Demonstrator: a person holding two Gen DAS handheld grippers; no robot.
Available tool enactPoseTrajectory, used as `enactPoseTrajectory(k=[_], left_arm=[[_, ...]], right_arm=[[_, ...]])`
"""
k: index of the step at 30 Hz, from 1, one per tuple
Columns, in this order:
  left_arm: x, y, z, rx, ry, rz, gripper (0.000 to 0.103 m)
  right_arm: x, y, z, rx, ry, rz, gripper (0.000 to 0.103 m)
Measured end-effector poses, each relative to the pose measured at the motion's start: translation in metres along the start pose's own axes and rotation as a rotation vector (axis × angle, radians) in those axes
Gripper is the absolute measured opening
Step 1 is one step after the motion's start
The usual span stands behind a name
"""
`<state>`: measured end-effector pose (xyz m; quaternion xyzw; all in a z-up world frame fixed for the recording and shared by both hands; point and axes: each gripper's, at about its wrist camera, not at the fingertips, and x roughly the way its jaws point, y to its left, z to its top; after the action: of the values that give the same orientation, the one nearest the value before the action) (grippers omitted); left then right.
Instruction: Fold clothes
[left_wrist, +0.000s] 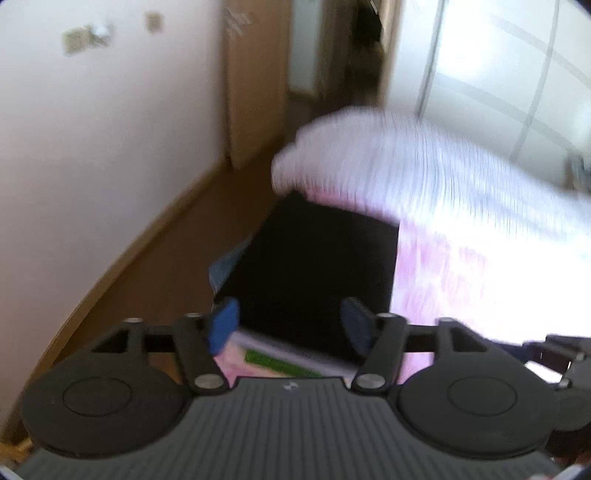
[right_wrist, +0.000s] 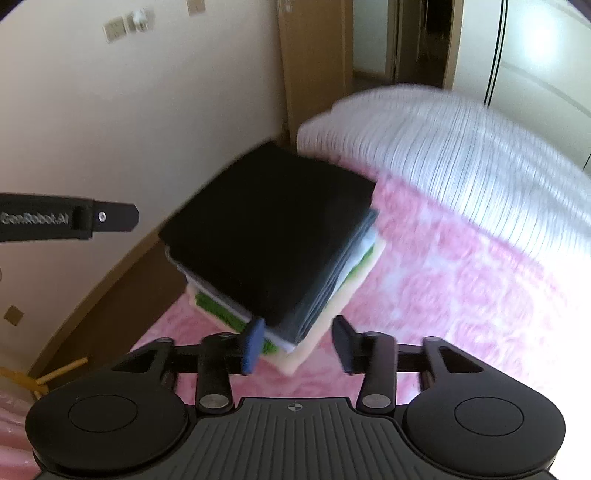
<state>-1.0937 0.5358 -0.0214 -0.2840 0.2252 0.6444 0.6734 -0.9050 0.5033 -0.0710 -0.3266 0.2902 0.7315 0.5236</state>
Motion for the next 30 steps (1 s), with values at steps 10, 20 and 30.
enactPoseTrajectory(k=[10, 20, 30], left_arm=[[-0.066, -0.046, -0.016, -0.120, -0.097, 0.150, 0.086], [-0.114, -0.104, -0.069, -0.136, -0.033, 0.248, 0.080], [-0.140, -0.164, -0.122, -0.169, 0.040, 0.288, 0.080]], right_arm=[[-0.060, -0.037, -0.009, -0.024, -0.089, 0.021, 0.062], [-0.099, -0.090, -0.038, -0.012, -0.071, 0.085, 0.062], [-0.128, -0.125, -0.074, -0.041, 0.000, 0.138, 0.062]])
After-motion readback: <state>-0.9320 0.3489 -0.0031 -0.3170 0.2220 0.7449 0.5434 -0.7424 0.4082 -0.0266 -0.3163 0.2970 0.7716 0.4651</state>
